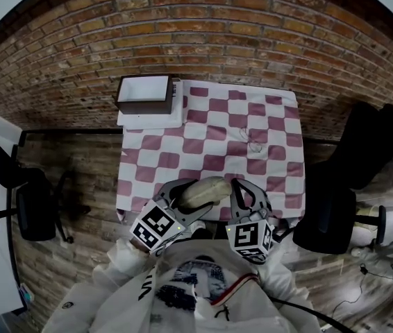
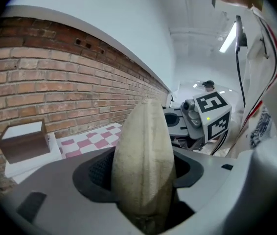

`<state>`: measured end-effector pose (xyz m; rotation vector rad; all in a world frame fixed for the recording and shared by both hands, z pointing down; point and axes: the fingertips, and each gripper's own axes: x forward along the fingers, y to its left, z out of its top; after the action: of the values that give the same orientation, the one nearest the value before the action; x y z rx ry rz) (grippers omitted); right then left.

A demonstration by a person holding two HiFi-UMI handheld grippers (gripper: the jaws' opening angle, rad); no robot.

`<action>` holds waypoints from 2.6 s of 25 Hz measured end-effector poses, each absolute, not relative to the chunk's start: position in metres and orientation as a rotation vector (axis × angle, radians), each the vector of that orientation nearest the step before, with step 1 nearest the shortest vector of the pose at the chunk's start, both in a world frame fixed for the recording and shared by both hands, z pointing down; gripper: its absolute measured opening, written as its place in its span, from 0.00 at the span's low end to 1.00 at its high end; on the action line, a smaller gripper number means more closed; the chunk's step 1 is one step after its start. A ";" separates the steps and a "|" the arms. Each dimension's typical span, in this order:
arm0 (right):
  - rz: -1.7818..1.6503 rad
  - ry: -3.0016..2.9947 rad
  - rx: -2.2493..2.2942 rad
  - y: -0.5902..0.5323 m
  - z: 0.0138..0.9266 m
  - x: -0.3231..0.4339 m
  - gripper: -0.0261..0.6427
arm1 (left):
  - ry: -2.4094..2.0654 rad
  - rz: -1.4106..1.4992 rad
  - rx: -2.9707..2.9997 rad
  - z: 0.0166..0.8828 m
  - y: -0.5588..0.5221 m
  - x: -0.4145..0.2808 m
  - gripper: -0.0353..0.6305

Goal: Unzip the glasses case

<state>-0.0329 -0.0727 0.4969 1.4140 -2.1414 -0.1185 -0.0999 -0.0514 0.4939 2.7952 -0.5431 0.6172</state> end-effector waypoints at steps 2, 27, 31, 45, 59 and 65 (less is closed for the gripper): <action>-0.139 -2.140 1.413 -0.076 0.497 -0.034 0.06 | -0.543 0.686 2.830 0.491 -0.056 -0.101 0.49; -0.487 -1.943 1.339 -0.093 0.497 -0.040 0.06 | -0.347 1.442 2.996 0.493 -0.087 -0.112 0.49; -0.492 -1.935 1.339 -0.097 0.499 -0.041 0.06 | -0.325 1.532 2.977 0.494 -0.093 -0.112 0.49; -0.487 -1.904 1.396 -0.111 0.510 -0.042 0.06 | -0.292 1.897 2.880 0.504 -0.111 -0.117 0.49; -0.612 -1.785 1.376 -0.123 0.512 -0.037 0.06 | -0.254 2.061 2.785 0.521 -0.130 -0.118 0.49; -0.684 -1.737 1.338 -0.130 0.513 -0.036 0.06 | -0.234 2.206 2.735 0.523 -0.141 -0.117 0.49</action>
<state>-0.0365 -0.1302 0.5135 1.3383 -1.7372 -0.6843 -0.1174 -0.1413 0.5227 2.7349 -0.2339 2.2064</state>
